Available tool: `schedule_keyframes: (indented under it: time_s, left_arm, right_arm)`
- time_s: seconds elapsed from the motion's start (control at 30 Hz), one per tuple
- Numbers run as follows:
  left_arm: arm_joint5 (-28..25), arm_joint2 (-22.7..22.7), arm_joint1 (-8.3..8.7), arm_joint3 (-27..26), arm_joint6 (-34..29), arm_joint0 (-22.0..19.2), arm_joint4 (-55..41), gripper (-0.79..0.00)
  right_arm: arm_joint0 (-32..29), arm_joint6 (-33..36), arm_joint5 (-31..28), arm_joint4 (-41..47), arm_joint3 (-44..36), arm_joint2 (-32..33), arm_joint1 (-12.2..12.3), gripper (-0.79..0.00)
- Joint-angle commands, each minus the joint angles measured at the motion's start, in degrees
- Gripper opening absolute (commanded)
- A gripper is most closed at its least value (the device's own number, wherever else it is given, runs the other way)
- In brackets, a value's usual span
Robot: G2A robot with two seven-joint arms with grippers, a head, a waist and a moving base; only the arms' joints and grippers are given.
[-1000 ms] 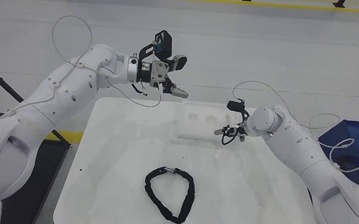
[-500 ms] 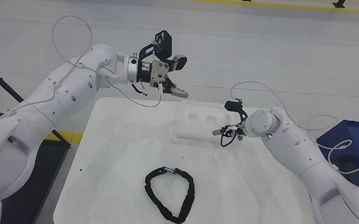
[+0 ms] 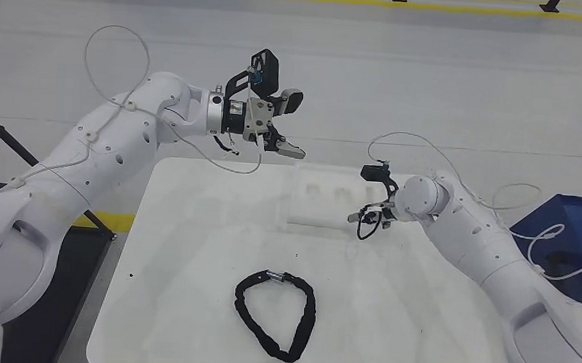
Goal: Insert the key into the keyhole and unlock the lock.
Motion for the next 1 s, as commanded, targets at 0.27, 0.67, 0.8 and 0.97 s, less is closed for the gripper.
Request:
schedule_keyframes:
  time_s: [0.27, 0.67, 0.8, 0.97]
  left_arm:
    - [0.0, 0.0, 0.0, 0.0, 0.0, 0.0, 0.0, 0.0]
    - [0.0, 0.0, 0.0, 0.0, 0.0, 0.0, 0.0, 0.0]
    - [0.0, 0.0, 0.0, 0.0, 0.0, 0.0, 0.0, 0.0]
    - [0.0, 0.0, 0.0, 0.0, 0.0, 0.0, 0.0, 0.0]
  right_arm:
    - [-0.21, -0.4, 2.17, -0.87, 3.07, 1.09, -1.29, -0.48]
    - [0.04, -2.11, 3.84, -3.1, 7.31, 1.5, -3.43, -0.603]
    - [0.01, -2.09, 4.13, -3.65, 8.65, 1.54, -4.2, -0.622]
    - [0.12, -2.51, 4.89, -4.78, 10.6, 1.42, -5.23, -0.65]
